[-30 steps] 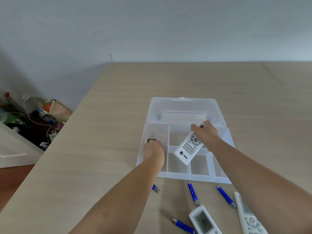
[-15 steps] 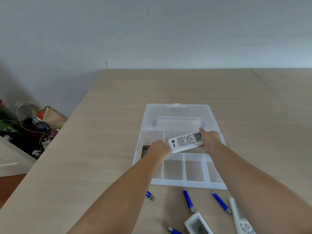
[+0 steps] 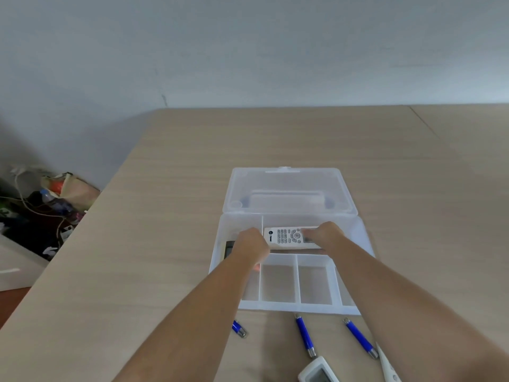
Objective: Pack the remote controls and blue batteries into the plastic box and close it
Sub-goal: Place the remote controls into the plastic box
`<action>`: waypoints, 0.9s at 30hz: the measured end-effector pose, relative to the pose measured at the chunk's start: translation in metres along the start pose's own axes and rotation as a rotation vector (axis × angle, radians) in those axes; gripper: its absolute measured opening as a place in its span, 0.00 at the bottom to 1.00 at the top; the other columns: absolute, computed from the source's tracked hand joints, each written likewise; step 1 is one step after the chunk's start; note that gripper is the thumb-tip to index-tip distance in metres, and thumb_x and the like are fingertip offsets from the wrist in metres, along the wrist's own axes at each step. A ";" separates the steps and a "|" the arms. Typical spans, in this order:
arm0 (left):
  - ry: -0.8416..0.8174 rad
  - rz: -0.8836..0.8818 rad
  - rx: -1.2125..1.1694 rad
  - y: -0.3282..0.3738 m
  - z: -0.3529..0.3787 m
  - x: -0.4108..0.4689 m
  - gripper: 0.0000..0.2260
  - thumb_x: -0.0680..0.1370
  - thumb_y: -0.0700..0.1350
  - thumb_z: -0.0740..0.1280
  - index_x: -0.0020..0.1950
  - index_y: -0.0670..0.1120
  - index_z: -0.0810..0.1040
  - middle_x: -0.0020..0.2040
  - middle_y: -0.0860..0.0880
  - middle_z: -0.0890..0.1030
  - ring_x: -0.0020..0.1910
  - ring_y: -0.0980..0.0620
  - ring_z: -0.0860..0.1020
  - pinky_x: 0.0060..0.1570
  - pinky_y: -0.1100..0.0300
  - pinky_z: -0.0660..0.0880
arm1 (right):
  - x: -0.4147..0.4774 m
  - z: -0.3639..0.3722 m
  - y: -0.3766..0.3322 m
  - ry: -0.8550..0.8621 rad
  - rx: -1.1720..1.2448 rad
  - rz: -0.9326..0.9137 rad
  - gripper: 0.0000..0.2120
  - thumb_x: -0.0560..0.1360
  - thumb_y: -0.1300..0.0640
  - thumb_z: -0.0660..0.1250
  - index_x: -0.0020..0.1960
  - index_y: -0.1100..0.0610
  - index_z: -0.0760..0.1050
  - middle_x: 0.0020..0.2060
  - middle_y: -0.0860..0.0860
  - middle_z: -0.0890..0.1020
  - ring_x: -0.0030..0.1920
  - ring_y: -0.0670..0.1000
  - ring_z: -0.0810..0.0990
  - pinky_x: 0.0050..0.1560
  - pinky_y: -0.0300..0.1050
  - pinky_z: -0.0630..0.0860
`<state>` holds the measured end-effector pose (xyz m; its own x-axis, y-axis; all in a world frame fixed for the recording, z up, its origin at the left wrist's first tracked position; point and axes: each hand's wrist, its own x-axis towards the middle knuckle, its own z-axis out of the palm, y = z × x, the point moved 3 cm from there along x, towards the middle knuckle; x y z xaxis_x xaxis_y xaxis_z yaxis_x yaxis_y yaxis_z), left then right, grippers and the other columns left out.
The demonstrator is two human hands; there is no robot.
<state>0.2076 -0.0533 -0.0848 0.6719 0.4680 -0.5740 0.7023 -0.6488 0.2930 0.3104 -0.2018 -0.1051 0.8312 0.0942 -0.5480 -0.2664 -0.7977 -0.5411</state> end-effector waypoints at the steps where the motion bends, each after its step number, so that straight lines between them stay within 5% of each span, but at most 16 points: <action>1: 0.011 0.026 0.004 0.001 0.001 0.002 0.14 0.77 0.34 0.59 0.32 0.44 0.63 0.27 0.48 0.72 0.27 0.48 0.78 0.16 0.65 0.66 | -0.003 0.001 -0.002 -0.007 -0.155 -0.022 0.21 0.73 0.44 0.68 0.51 0.62 0.72 0.43 0.55 0.76 0.50 0.56 0.76 0.49 0.43 0.70; 5: 0.029 0.050 0.019 0.002 0.000 0.001 0.13 0.77 0.33 0.58 0.33 0.44 0.64 0.27 0.48 0.72 0.24 0.51 0.74 0.17 0.65 0.65 | -0.005 0.010 0.003 0.093 -0.429 -0.108 0.34 0.67 0.41 0.73 0.63 0.62 0.70 0.60 0.58 0.74 0.63 0.56 0.72 0.59 0.44 0.71; 10: 0.041 0.068 -0.057 0.001 0.001 0.003 0.08 0.77 0.34 0.57 0.51 0.40 0.75 0.29 0.47 0.70 0.32 0.46 0.78 0.27 0.59 0.69 | -0.001 0.015 0.009 0.159 -0.326 -0.069 0.36 0.61 0.43 0.78 0.61 0.62 0.72 0.59 0.59 0.72 0.57 0.57 0.77 0.49 0.45 0.75; 14: 0.031 0.032 -0.080 -0.002 0.001 0.002 0.09 0.77 0.34 0.57 0.37 0.42 0.67 0.30 0.46 0.72 0.29 0.48 0.76 0.24 0.61 0.68 | 0.001 0.013 0.009 0.128 -0.408 -0.095 0.36 0.63 0.39 0.75 0.61 0.61 0.71 0.60 0.59 0.73 0.58 0.55 0.76 0.52 0.44 0.73; 17: 0.044 0.047 -0.130 0.000 -0.010 -0.009 0.05 0.78 0.41 0.61 0.48 0.40 0.74 0.41 0.43 0.80 0.43 0.43 0.83 0.40 0.57 0.79 | 0.000 0.001 0.002 0.108 -0.414 -0.144 0.33 0.67 0.37 0.71 0.59 0.63 0.73 0.60 0.61 0.75 0.59 0.57 0.76 0.56 0.46 0.75; 19: 0.224 0.149 0.083 0.007 -0.025 -0.023 0.14 0.80 0.49 0.60 0.59 0.43 0.74 0.52 0.44 0.82 0.54 0.43 0.81 0.50 0.54 0.76 | -0.009 -0.021 -0.002 0.184 -0.355 -0.212 0.27 0.72 0.43 0.67 0.57 0.66 0.75 0.58 0.61 0.76 0.54 0.59 0.77 0.50 0.45 0.74; 22: 0.429 0.504 0.190 0.037 -0.036 -0.064 0.15 0.80 0.51 0.58 0.63 0.45 0.73 0.52 0.45 0.82 0.54 0.43 0.79 0.50 0.53 0.74 | -0.030 -0.061 0.002 0.342 -0.201 -0.304 0.17 0.76 0.53 0.63 0.57 0.65 0.76 0.58 0.60 0.77 0.58 0.59 0.76 0.54 0.47 0.73; 27: 0.267 1.026 0.423 0.070 0.019 -0.138 0.11 0.78 0.51 0.62 0.53 0.45 0.78 0.48 0.47 0.83 0.49 0.47 0.78 0.45 0.59 0.72 | -0.084 -0.103 0.072 0.557 0.010 -0.236 0.07 0.73 0.58 0.62 0.45 0.59 0.78 0.47 0.58 0.83 0.48 0.61 0.80 0.43 0.45 0.73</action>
<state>0.1597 -0.1751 0.0002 0.9473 -0.3198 -0.0167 -0.3086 -0.9256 0.2194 0.2717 -0.3289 -0.0325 0.9982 -0.0600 0.0023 -0.0459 -0.7876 -0.6145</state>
